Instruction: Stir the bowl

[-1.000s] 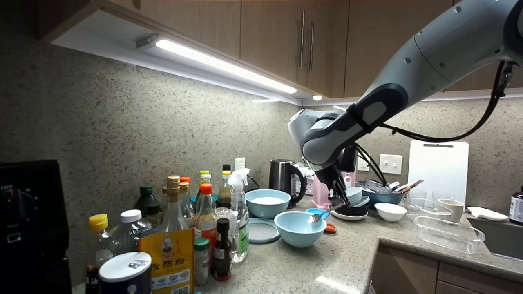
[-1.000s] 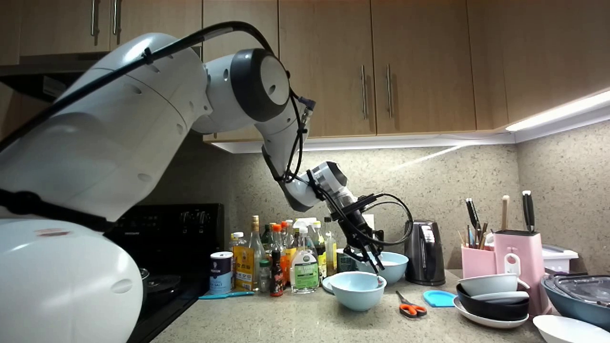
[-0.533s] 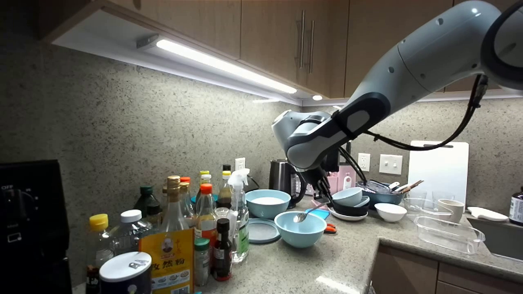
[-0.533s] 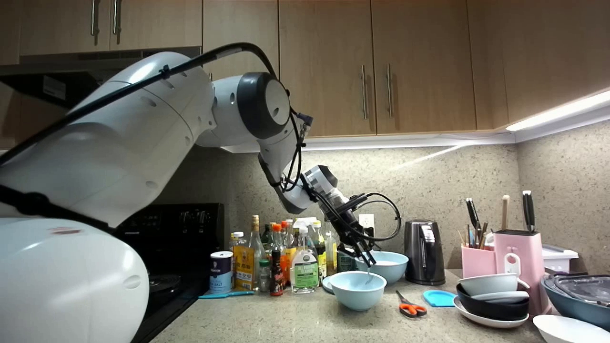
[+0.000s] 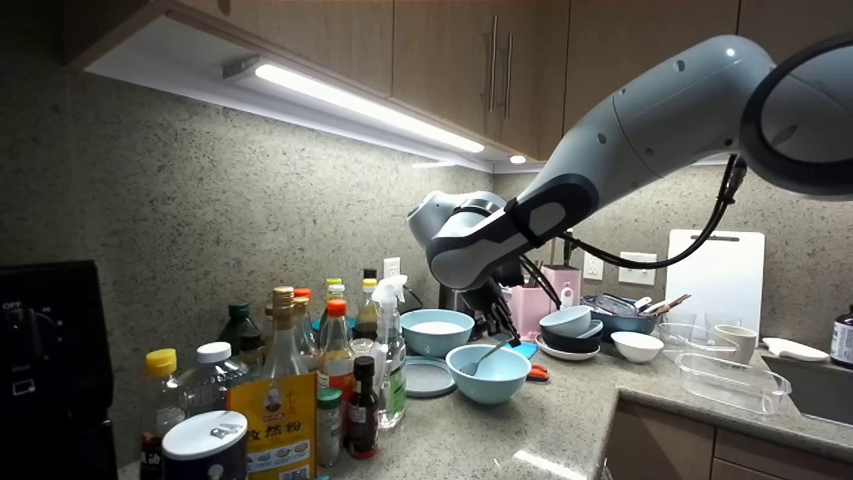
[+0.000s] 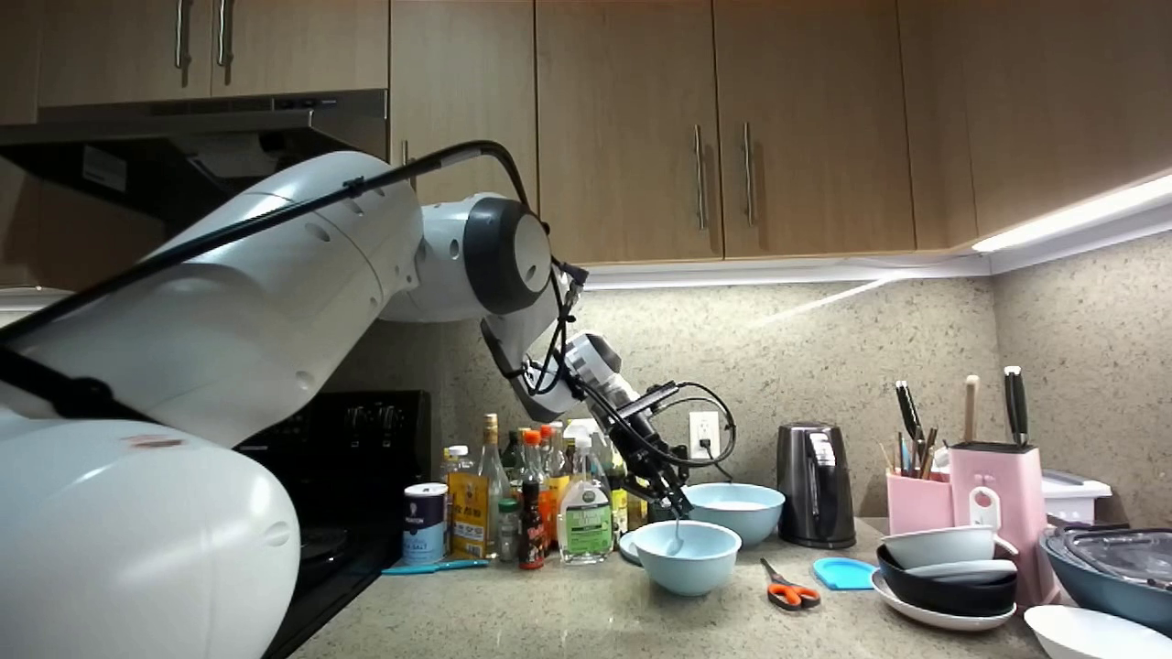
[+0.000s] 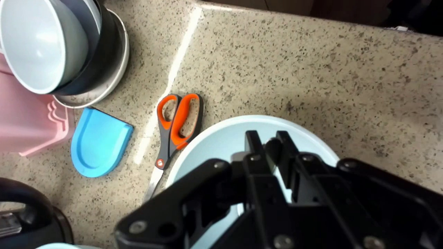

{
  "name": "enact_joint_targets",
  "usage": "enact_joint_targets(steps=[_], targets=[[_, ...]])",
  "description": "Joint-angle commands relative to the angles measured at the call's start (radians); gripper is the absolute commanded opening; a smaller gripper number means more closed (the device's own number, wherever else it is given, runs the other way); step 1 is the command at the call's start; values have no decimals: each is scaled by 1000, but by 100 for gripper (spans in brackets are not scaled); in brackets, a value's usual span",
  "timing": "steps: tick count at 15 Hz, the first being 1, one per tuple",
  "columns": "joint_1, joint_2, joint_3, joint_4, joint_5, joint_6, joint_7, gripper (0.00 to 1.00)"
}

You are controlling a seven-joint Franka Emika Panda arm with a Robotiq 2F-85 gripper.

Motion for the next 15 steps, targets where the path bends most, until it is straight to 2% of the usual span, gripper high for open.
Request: enact_joint_targets(steps=[1,9,15], targets=[[17,-1,7,8,-36,-37,-45,4],[-10,-136,-3,-175,-46,-1,57,4],[-80,-233,3,-317,-15,54,121,4]])
